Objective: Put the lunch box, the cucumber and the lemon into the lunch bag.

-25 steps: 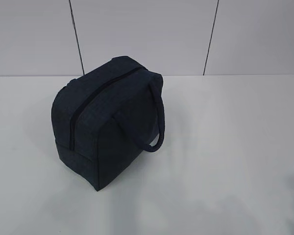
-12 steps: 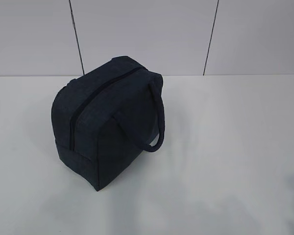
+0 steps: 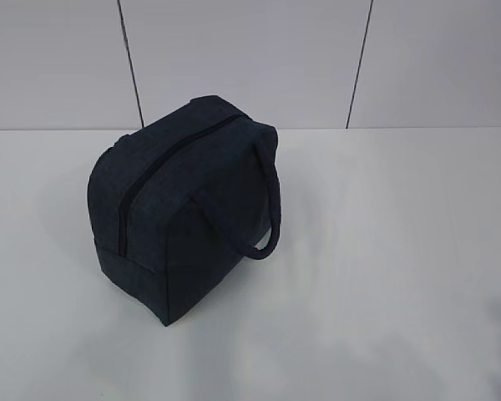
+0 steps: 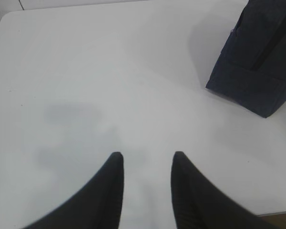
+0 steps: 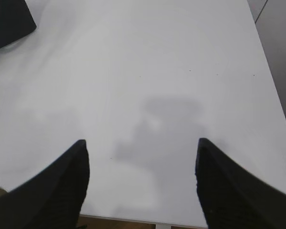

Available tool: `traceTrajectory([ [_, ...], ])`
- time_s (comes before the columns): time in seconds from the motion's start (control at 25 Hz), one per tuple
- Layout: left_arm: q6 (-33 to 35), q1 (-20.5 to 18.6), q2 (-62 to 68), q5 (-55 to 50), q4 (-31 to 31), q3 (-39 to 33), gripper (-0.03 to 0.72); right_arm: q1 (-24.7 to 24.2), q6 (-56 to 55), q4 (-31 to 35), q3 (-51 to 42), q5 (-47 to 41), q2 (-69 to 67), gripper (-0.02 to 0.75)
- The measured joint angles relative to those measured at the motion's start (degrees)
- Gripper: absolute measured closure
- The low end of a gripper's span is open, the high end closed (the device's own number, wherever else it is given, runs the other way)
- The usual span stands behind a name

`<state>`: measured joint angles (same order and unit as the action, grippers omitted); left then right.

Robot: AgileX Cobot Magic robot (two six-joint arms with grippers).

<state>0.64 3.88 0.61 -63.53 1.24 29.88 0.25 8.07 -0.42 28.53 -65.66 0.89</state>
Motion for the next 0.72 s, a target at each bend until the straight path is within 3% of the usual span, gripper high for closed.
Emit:
traceTrajectory([
  [0.72,0.00,0.00,0.00,0.00,0.00,0.00,0.445,-0.09,0.00,0.00,0.00,0.00,0.00,0.208],
])
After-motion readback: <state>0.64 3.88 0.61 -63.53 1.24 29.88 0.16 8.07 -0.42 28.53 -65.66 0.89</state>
